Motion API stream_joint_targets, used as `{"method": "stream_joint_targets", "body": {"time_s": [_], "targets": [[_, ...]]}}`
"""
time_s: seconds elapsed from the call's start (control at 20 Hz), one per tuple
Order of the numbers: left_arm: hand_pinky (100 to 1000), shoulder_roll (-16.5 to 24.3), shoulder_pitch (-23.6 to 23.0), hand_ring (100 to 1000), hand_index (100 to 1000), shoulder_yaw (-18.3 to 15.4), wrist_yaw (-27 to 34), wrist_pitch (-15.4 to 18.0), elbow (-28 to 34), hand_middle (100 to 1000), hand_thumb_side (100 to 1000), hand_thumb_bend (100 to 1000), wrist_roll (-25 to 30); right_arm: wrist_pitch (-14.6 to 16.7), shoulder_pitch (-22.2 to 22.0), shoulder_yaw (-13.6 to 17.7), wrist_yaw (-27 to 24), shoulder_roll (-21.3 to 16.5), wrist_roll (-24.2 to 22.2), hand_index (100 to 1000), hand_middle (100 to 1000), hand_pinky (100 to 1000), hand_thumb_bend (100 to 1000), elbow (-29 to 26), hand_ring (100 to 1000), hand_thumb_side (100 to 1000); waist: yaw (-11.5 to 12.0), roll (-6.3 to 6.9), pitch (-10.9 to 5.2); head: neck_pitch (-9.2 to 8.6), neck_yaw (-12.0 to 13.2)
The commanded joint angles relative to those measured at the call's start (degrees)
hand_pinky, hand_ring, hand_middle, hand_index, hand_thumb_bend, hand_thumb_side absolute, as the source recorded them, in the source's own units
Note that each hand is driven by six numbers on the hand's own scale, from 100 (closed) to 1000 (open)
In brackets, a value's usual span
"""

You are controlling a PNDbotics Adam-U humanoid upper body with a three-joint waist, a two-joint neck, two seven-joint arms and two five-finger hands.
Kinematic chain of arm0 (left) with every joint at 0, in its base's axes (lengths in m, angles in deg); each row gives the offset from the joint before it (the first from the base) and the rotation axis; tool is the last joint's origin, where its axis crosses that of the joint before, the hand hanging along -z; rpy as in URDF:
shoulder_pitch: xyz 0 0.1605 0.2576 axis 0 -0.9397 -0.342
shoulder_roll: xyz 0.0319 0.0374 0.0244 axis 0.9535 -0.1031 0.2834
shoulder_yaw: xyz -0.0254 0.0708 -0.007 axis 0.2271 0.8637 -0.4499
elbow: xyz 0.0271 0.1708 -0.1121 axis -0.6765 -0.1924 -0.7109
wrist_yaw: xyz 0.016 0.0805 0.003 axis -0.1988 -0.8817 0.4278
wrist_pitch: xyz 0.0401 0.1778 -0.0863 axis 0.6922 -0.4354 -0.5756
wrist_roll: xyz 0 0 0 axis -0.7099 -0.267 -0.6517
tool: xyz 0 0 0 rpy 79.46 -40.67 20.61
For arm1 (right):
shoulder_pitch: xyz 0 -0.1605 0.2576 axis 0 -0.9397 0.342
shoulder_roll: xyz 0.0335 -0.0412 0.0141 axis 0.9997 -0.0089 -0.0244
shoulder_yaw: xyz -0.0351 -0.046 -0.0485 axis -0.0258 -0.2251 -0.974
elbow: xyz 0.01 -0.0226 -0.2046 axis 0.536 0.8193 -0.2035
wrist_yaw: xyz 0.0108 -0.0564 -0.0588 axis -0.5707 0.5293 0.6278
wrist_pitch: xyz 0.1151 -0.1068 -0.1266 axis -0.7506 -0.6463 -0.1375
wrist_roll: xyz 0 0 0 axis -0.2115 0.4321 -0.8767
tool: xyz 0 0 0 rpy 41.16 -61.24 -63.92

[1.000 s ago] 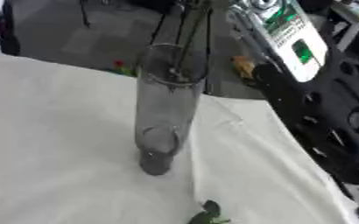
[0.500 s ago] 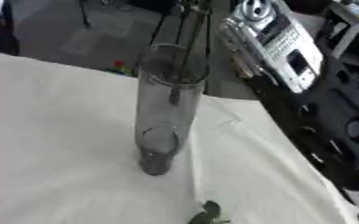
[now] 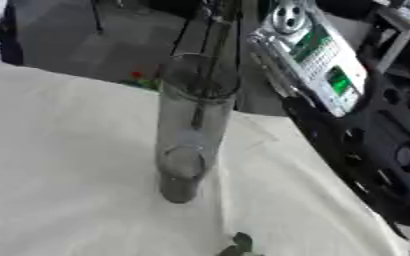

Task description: Arrange flowers into the vase.

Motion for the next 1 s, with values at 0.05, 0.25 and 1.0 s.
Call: {"method": "stream_joint_targets", "body": {"time_s": [0.05,0.25,1.0], "targets": [[796,0.4,0.9,876,935,-0.4,0.1,0.2,0.7,868,1000,100,0.0,-0.3,0.4,0.3,-0.2,-1.3,0.6,100,101,100,100,-1.1,203,1000,-0.1,0.59,-1.25,-0.87,0.2],[796,0.3,0.9,876,934,-0.4,0.1,0.2,0.7,868,1000,100,0.0,0.2,-0.3,0.0,0.1,-1.5,0.0,100,154,193,100,-0.8,259,1000,-0.1,0.57,-1.14,-1.13,0.3],[797,0.0,1.1,876,942,-0.4,0.2,0.2,0.7,867,1000,100,0.0,-0.3,-1.5,-0.6,-0.4,-1.6,-2.2,100,315,550,100,-1.7,442,1000,-0.2,0.99,-0.87,-1.24,0.4]]}}
